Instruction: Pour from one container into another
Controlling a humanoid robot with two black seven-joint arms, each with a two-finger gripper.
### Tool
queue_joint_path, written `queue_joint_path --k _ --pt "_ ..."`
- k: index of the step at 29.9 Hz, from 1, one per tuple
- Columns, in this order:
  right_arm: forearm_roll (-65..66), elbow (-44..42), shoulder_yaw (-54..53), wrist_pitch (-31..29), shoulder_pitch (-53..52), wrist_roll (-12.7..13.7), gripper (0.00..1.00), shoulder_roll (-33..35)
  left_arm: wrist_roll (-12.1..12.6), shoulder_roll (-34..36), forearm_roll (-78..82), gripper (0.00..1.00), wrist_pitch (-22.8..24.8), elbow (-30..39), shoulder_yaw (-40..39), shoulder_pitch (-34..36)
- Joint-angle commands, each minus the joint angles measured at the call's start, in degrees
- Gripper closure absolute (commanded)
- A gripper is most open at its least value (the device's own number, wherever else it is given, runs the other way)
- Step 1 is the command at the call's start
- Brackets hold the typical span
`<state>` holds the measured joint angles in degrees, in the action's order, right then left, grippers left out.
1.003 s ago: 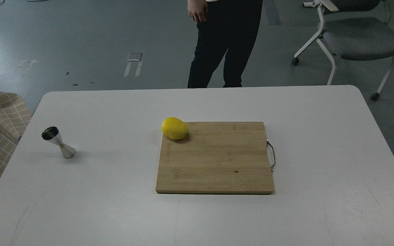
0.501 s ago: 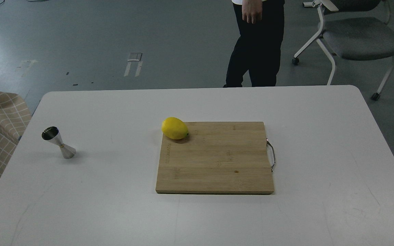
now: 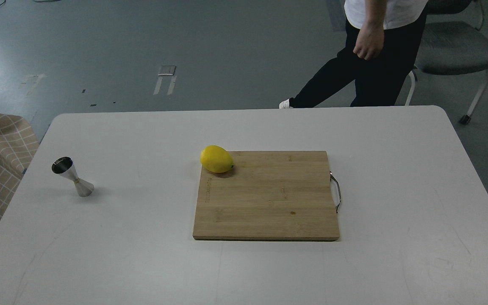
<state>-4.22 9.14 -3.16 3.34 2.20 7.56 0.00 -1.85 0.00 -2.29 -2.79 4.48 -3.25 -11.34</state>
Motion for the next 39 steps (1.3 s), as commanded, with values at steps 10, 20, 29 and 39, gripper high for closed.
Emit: queue_joint_path --k 10,20,29,39 --pt "0.00 0.00 0.00 0.00 0.00 0.00 0.00 0.00 0.00 0.00 0.00 0.01 0.06 0.00 0.00 0.00" --pt "0.00 0.00 0.00 0.00 0.00 0.00 0.00 0.00 0.00 0.00 0.00 0.01 -0.03 0.00 0.00 0.00" --pt "0.00 0.00 0.00 0.00 0.00 0.00 0.00 0.00 0.00 0.00 0.00 0.01 -0.03 0.00 0.00 0.00" --pt "0.00 0.00 0.00 0.00 0.00 0.00 0.00 0.00 0.00 0.00 0.00 0.01 -0.03 0.00 0.00 0.00"
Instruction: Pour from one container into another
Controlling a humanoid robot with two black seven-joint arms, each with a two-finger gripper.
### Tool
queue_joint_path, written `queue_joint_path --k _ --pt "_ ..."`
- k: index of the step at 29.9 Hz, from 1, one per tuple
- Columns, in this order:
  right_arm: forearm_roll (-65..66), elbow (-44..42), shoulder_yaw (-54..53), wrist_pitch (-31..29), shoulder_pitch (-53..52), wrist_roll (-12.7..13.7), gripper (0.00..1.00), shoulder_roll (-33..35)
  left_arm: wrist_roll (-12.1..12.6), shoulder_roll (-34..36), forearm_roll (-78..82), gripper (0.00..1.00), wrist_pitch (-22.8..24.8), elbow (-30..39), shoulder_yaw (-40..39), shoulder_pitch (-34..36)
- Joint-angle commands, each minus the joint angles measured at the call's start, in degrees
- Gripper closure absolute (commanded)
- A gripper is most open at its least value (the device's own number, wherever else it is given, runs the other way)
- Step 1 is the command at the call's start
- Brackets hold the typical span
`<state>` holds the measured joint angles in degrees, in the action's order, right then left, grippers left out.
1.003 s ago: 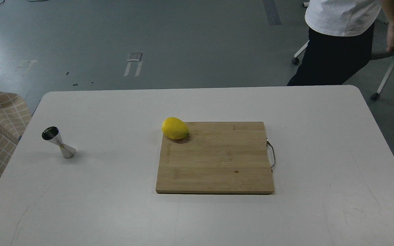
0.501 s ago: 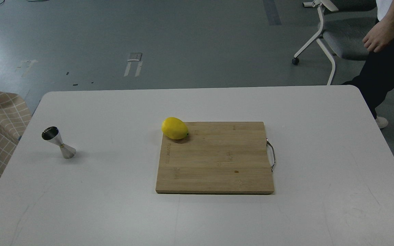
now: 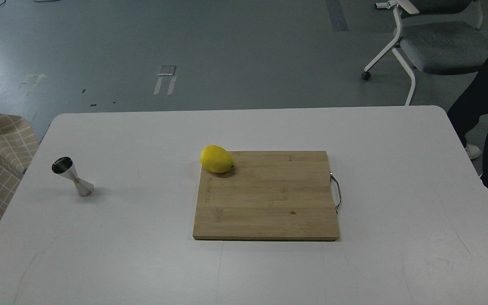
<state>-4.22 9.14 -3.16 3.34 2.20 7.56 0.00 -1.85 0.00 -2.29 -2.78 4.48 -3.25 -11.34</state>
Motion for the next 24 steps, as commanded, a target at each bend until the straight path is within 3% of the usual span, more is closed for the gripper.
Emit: queue_joint_path --k 1,24 --pt "0.00 0.00 0.00 0.00 0.00 0.00 0.00 0.00 0.00 0.00 0.00 0.01 0.05 0.00 0.00 0.00" --pt "0.00 0.00 0.00 0.00 0.00 0.00 0.00 0.00 0.00 0.00 0.00 0.01 -0.03 0.00 0.00 0.00"
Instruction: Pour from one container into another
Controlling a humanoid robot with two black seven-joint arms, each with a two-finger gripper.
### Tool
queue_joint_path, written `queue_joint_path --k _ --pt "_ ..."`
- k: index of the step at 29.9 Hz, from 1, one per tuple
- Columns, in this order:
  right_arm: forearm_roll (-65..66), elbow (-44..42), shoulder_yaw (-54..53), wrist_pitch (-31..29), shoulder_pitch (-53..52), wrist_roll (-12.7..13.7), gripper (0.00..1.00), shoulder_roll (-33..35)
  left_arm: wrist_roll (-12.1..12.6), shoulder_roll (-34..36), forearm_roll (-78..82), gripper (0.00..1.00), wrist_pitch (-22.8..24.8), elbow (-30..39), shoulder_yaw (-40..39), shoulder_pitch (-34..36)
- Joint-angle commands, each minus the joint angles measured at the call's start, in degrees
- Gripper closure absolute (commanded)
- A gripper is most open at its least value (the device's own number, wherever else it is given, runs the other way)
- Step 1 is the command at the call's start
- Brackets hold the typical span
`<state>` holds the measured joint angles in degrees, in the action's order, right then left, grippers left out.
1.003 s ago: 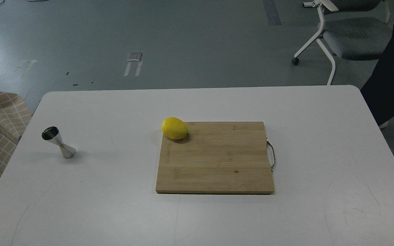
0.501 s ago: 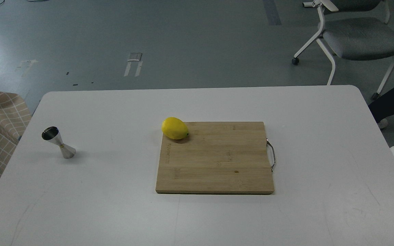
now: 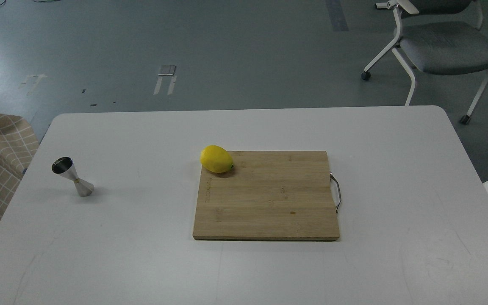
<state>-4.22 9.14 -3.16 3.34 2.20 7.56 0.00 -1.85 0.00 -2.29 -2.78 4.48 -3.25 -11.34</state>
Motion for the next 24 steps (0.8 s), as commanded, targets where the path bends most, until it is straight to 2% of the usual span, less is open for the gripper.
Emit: queue_joint_path --k 1,24 --pt "0.00 0.00 0.00 0.00 0.00 0.00 0.00 0.00 0.00 0.00 0.00 0.01 -0.03 0.00 0.00 0.00" --pt "0.00 0.00 0.00 0.00 0.00 0.00 0.00 0.00 0.00 0.00 0.00 0.01 -0.03 0.00 0.00 0.00"
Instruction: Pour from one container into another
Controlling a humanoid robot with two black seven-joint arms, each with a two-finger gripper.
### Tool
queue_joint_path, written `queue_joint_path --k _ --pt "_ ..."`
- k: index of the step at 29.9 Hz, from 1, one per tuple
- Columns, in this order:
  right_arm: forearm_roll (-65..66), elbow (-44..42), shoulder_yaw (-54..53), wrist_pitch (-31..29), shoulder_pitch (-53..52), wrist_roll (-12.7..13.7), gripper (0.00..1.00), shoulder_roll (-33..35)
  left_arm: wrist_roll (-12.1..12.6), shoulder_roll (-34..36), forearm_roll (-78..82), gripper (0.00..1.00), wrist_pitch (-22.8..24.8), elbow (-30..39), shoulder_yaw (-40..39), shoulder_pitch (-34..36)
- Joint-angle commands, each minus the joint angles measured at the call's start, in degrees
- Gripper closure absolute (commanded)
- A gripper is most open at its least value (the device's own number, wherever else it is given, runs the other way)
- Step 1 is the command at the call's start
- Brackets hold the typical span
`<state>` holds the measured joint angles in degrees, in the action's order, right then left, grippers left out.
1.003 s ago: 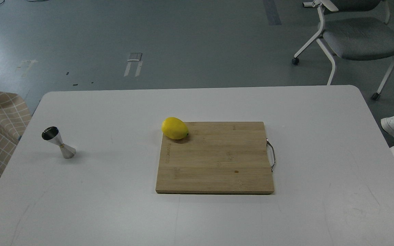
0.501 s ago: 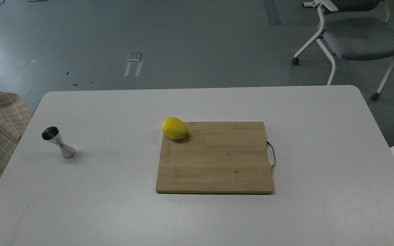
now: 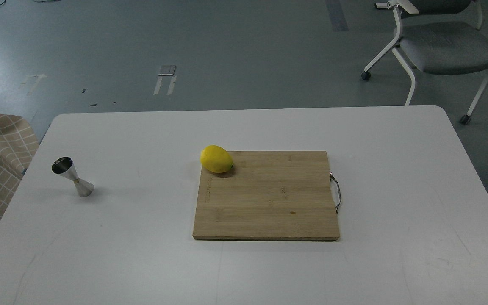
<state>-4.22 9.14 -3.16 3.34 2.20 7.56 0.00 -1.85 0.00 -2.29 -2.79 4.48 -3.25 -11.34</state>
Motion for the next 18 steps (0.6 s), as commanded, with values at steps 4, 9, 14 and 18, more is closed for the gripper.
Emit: queue_joint_path --k 4,9,14,18 --pt "0.00 0.00 0.00 0.00 0.00 0.00 0.00 0.00 0.00 0.00 0.00 0.01 -0.02 0.00 0.00 0.00" --pt "0.00 0.00 0.00 0.00 0.00 0.00 0.00 0.00 0.00 0.00 0.00 0.01 -0.02 0.00 0.00 0.00" --pt "0.00 0.00 0.00 0.00 0.00 0.00 0.00 0.00 0.00 0.00 0.00 0.01 -0.02 0.00 0.00 0.00" --pt "0.00 0.00 0.00 0.00 0.00 0.00 0.00 0.00 0.00 0.00 0.00 0.01 -0.02 0.00 0.00 0.00"
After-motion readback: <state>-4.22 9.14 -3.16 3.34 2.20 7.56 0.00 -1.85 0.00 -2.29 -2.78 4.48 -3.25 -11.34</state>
